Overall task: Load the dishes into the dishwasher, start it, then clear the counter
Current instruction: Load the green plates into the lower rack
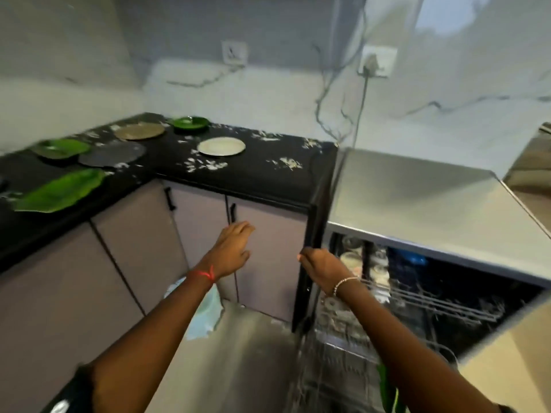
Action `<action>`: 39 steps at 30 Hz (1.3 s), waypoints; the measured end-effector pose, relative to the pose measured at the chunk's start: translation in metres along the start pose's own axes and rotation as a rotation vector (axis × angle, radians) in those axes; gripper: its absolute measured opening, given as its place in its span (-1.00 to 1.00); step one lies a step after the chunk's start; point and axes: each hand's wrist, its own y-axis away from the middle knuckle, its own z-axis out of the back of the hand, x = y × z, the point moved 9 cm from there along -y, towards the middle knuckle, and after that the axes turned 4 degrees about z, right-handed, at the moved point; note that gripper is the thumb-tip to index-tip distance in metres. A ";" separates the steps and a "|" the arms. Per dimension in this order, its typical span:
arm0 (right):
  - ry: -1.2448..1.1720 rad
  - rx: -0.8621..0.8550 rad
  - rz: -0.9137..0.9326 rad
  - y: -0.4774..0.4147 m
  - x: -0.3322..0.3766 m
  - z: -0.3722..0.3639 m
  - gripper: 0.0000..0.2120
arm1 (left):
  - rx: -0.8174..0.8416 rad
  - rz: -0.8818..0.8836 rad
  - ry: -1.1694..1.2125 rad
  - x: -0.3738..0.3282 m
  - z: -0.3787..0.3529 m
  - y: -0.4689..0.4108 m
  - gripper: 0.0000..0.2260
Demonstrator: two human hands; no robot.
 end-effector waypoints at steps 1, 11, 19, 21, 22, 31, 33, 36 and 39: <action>0.007 -0.001 0.045 -0.005 0.022 0.015 -0.65 | -0.031 0.021 -0.018 0.003 0.028 0.006 -0.47; 0.055 0.032 0.347 -0.060 0.193 0.088 -0.78 | -0.185 0.214 -0.113 0.069 0.192 0.061 -0.47; 0.066 0.168 0.437 -0.141 0.283 0.053 -0.73 | -0.180 0.381 -0.080 0.201 0.244 0.080 -0.52; 0.022 0.195 0.438 -0.175 0.306 0.038 -0.75 | -0.161 0.420 -0.072 0.243 0.255 0.082 -0.50; 0.005 0.204 0.432 -0.194 0.318 0.031 -0.74 | -0.153 0.431 -0.066 0.263 0.260 0.083 -0.48; -0.193 0.219 0.359 -0.326 0.400 -0.029 -0.69 | -0.106 0.624 0.008 0.440 0.275 0.085 -0.51; -0.204 0.248 0.344 -0.354 0.410 -0.047 -0.66 | -0.093 0.658 0.021 0.473 0.269 0.082 -0.53; -0.237 0.298 0.305 -0.390 0.419 -0.072 -0.68 | -0.076 0.695 0.038 0.509 0.259 0.080 -0.53; -0.267 0.353 0.278 -0.430 0.430 -0.099 -0.74 | -0.062 0.757 0.092 0.549 0.246 0.076 -0.51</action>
